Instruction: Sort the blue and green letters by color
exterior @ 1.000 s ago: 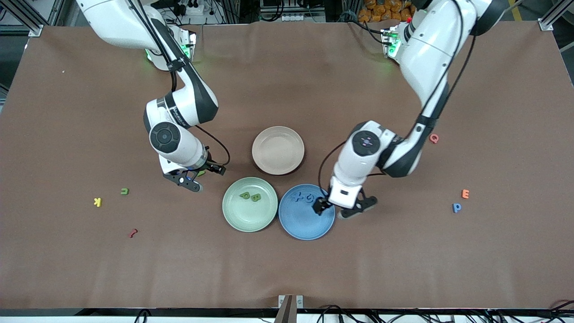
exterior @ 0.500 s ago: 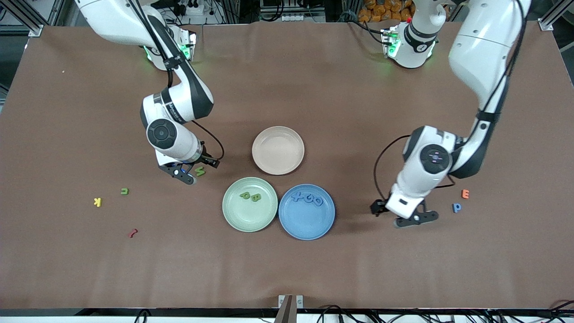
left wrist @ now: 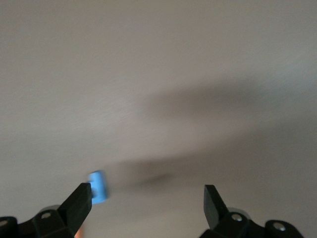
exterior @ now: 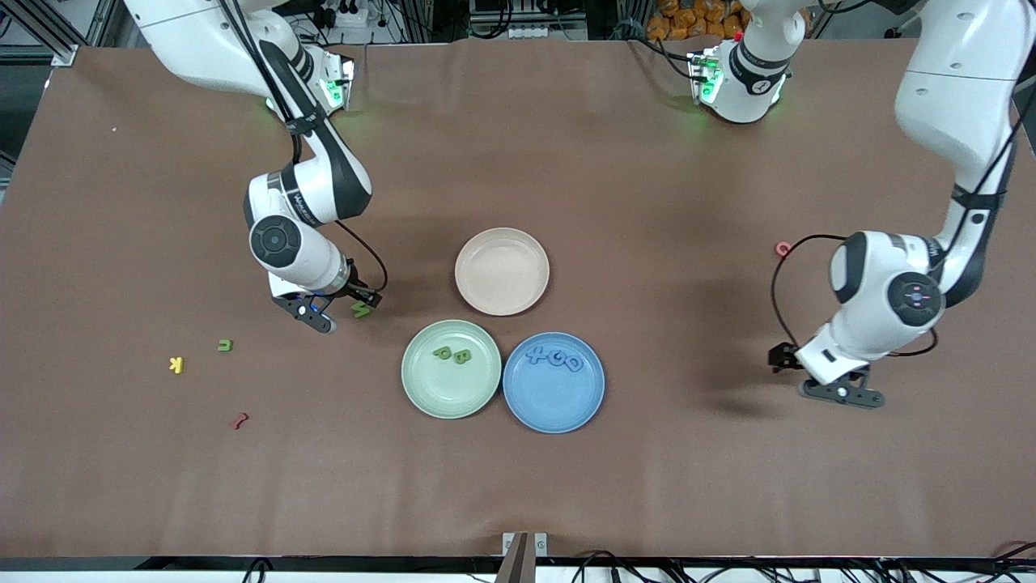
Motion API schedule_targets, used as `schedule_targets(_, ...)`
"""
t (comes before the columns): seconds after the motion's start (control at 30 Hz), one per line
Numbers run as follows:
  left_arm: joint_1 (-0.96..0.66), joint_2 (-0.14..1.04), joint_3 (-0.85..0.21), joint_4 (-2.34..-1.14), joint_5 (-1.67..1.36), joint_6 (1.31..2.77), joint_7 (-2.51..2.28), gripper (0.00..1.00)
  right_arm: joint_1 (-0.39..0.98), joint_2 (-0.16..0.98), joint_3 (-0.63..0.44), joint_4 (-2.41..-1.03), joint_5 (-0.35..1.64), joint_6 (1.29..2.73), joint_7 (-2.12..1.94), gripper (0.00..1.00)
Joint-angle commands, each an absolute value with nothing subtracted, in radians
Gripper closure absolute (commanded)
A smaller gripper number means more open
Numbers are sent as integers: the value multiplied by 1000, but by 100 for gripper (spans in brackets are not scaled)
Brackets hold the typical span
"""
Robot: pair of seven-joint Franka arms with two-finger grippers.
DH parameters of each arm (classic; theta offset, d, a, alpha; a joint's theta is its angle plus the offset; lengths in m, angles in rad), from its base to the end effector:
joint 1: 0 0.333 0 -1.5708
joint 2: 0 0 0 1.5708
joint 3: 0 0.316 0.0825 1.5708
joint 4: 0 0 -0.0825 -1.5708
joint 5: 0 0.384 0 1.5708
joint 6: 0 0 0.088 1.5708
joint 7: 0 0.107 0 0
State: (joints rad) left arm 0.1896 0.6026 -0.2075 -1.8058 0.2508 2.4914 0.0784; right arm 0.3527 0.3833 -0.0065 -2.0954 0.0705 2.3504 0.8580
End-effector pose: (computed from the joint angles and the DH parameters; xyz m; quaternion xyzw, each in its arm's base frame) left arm 0.6631 -0.0022 0.2246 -0.9908 0.1231 -0.0506 0.0246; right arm 0.5355 0.1942 0.2260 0.9583 -0.2778 -0.0653 0.0180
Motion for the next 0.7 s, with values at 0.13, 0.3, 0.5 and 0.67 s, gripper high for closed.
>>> schedule_targets(0.13,245,629,-221,-1812,275,2494,179,0,331,387,0,-2115,58,2407,900,33)
schedule_targets(0.3,265,647,-221,-1799,278,2497,181,0,339,394,0,-2112,51,2444,980,35)
schedule_targets(0.5,265,660,-219,-1795,278,2499,181,0,334,410,0,-2111,51,2464,998,33)
schedule_targets(0.67,265,670,-219,-1784,278,2499,193,0,345,428,0,-2111,38,2490,1068,29)
